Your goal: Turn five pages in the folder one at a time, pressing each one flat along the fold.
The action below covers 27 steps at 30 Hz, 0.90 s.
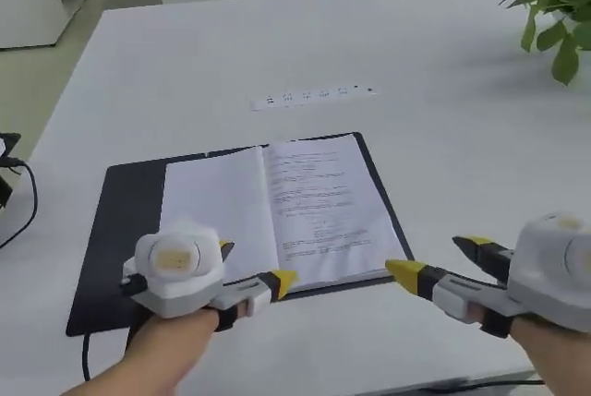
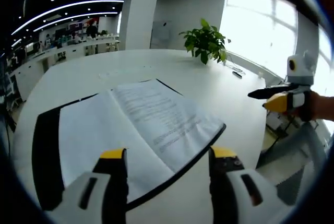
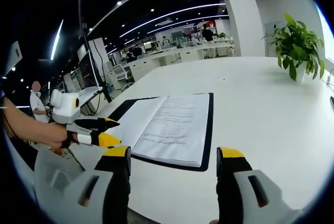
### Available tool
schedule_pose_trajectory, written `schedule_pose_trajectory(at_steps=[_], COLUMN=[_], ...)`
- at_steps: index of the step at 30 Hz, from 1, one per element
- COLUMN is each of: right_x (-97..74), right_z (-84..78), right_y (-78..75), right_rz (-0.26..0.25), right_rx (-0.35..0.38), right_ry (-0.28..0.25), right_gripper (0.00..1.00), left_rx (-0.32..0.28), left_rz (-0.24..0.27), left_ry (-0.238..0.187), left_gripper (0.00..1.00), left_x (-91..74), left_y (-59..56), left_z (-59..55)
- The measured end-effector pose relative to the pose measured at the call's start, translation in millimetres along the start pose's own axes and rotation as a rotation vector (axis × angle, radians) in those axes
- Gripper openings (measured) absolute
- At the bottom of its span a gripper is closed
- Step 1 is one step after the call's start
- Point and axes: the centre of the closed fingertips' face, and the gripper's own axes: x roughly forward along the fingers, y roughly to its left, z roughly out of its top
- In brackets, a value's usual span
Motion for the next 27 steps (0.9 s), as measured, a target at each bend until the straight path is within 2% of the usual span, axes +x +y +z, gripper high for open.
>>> schedule_pose_trajectory(at_steps=[9, 16, 19, 21, 23, 26, 27], right_x=[1.7, 0.1, -0.1, 0.0, 0.2, 0.2, 0.1], right_z=[-4.1, -4.6, -5.3, -6.4, -6.3, -6.8, -7.1], right_y=[-2.0, -6.1, -6.2, -5.8, -6.0, -6.3, -6.6], right_rz=[-0.004, -0.015, -0.015, -0.014, -0.016, -0.014, -0.015], right_rx=[0.021, 0.040, 0.039, 0.039, 0.039, 0.043, 0.046], right_ry=[0.006, 0.002, 0.003, 0.007, 0.007, 0.007, 0.008], right_gripper=[0.65, 0.63, 0.63, 0.63, 0.63, 0.63, 0.62], left_rx=[0.018, 0.050, 0.054, 0.064, 0.070, 0.077, 0.086], left_rz=[-0.053, -0.071, -0.080, -0.084, -0.068, -0.051, -0.048], left_ry=[0.014, -0.031, -0.053, -0.051, -0.049, -0.035, -0.023], left_gripper=[0.60, 0.51, 0.51, 0.51, 0.50, 0.50, 0.50], left_x=[38.7, 74.4, 88.9, 97.2, 104.2, 111.7, 115.3], left_y=[-27.6, -45.3, -53.6, -57.8, -56.2, -55.6, -57.9], left_z=[3.2, 11.1, 14.4, 12.9, 10.9, 5.5, 0.0])
